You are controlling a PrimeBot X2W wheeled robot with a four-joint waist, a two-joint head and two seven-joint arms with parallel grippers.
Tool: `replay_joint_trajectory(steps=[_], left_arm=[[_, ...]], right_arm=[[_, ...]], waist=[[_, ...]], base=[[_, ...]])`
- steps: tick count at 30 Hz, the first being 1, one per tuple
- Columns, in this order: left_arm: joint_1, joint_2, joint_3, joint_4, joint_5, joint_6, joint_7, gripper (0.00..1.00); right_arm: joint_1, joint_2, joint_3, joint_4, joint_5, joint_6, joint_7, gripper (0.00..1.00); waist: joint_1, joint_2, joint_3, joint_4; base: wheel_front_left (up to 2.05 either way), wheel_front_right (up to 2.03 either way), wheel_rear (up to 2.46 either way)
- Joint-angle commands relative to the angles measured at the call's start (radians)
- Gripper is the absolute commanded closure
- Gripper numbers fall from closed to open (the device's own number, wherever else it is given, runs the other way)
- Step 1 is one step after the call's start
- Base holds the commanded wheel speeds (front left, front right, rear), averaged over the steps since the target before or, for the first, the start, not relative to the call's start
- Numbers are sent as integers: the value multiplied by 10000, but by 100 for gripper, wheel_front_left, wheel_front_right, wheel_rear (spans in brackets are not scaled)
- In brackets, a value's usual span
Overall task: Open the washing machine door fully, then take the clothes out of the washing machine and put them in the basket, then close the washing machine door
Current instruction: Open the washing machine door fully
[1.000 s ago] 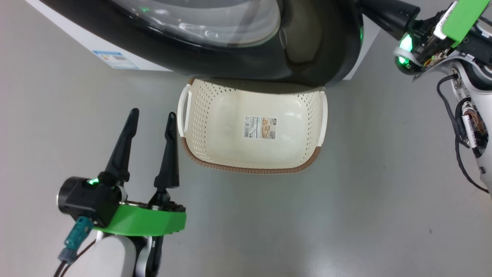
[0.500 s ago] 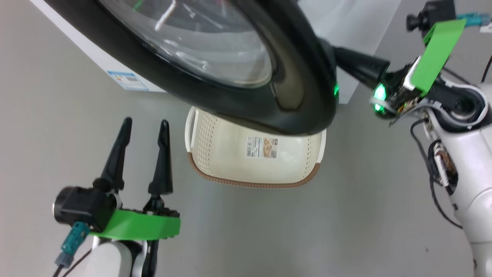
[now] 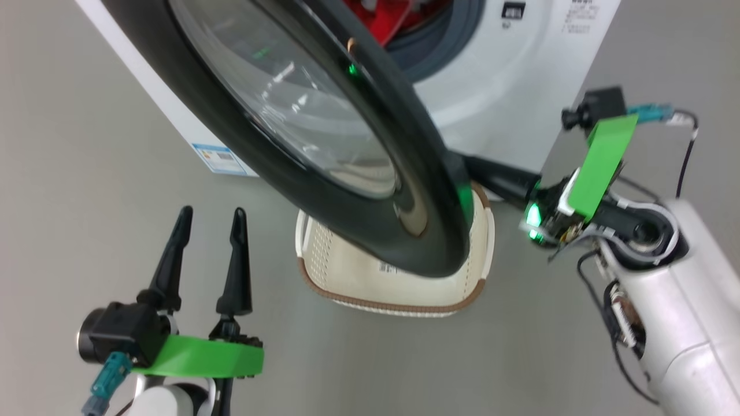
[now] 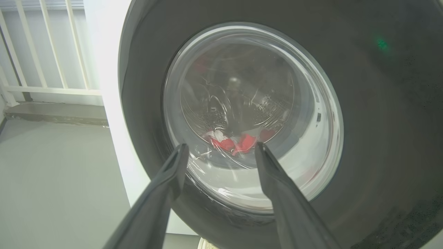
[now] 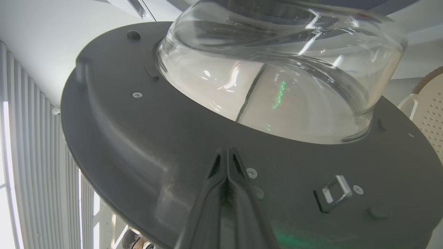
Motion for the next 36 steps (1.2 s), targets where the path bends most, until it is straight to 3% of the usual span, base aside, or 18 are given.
replay_joint_trajectory(steps=[1,21,36], left_arm=[[145,185,393,-173,52,-32,-92,0],[924,185,462,124,162,-200,-92,0],[1341,185,779,235,290,-305,-92,0]], right_arm=[[229,292,140,-370,-64,71,60,100],[1598,827,620,-240,57,71,70,100],[1692,853,2246,-64,1186,71,-469,100]], waist=[[0,0,-473,221],[0,0,-1824,1575],[0,0,-2328,2412]], base=[[0,0,0],[0,0,0],[0,0,0]])
